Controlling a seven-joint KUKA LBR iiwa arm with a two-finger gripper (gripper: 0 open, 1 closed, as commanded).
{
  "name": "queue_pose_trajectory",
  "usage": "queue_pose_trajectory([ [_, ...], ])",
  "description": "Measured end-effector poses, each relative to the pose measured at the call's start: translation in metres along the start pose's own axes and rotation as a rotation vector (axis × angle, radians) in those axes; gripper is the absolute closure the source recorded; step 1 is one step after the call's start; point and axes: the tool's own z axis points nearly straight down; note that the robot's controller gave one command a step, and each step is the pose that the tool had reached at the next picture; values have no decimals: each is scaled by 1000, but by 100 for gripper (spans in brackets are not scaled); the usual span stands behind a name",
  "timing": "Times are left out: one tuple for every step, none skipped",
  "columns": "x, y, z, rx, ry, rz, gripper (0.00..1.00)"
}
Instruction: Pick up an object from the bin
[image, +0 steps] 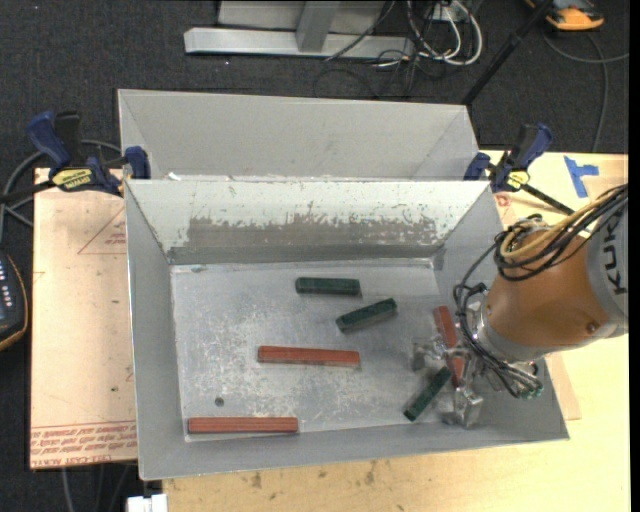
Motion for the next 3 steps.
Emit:
queue_pose_trajectory([
  [4,1,2,-6,15,-1,100],
  [-26,-7,-118,0,7,33,100],
  [-23,-6,-114,-5,14,35,0],
])
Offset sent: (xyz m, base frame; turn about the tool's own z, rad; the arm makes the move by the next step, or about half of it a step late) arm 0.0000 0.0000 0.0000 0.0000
